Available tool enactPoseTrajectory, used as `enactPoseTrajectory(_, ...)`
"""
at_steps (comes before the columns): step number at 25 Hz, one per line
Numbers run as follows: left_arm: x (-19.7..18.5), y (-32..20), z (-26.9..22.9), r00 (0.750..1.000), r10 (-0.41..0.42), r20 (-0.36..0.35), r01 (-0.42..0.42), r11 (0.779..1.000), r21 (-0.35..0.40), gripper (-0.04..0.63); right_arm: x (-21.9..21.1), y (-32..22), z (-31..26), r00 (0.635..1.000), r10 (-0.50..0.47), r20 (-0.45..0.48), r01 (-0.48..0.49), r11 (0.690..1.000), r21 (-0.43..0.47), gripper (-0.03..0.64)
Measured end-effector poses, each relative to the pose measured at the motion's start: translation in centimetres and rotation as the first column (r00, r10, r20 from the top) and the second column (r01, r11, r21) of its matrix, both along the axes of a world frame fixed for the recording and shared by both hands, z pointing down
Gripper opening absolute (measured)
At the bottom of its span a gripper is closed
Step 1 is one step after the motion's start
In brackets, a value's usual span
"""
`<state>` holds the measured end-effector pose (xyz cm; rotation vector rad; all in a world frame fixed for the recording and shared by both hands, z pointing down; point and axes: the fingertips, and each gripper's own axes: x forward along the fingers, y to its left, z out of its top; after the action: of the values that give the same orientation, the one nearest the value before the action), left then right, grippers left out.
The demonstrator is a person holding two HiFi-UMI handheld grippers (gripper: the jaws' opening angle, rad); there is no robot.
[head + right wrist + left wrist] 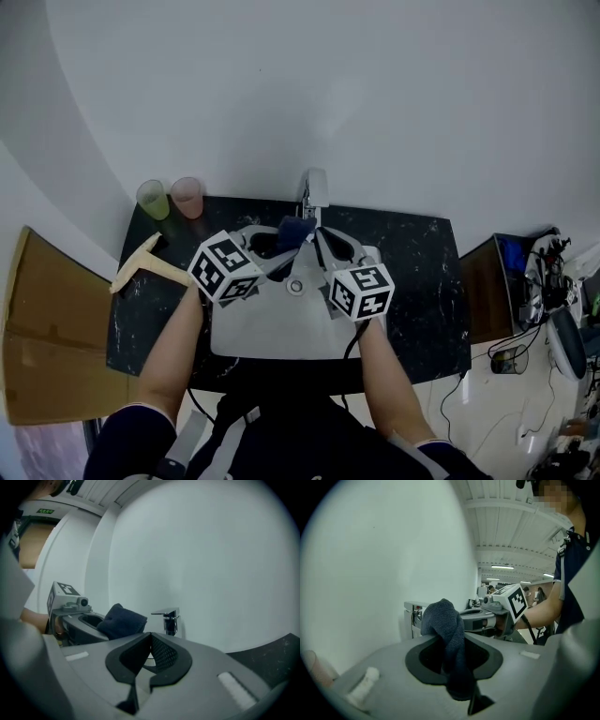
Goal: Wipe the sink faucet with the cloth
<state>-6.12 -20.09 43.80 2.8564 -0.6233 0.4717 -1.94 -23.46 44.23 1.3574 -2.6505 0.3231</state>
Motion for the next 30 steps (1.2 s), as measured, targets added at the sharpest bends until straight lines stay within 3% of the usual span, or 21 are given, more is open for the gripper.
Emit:
enactPoseTrajectory(4,0.6,0.1,-1.1,0.998,0.041,0.052,-0.043,0.999,0.031,0.087,1.1,0.3,-1.1,1.0,0.004,0.018,-0.005,1.0,0.021,0.006)
enactPoseTrajectory(7,1.9,0.3,-1.2,0.986,0.104,0.133,-0.111,0.993,0.046,0.087,1.9,0.2,-1.2,1.0,0.015,0.024,-0.016,1.0,0.022,0.006)
enactPoseTrajectory(15,3.4,-1.4,1.6,0.918,0.144,0.371,-0.148,0.989,-0.016,0.081,2.8,0.7,2.1,0.999,0.021,-0.038,-0.023,0.998,-0.051,0.006)
enactPoseTrajectory(23,3.2,-2.8,1.6,0.932,0.148,0.33,-0.098,0.982,-0.163,0.08,2.2,0.9,1.8,0.999,-0.003,-0.038,0.003,1.0,-0.026,0.006)
enactPoseTrajectory(30,2.7,-4.7,1.7,0.959,0.09,0.267,-0.022,0.968,-0.248,0.078,1.9,1.1,1.6,0.999,-0.02,-0.042,0.02,1.0,-0.008,0.006)
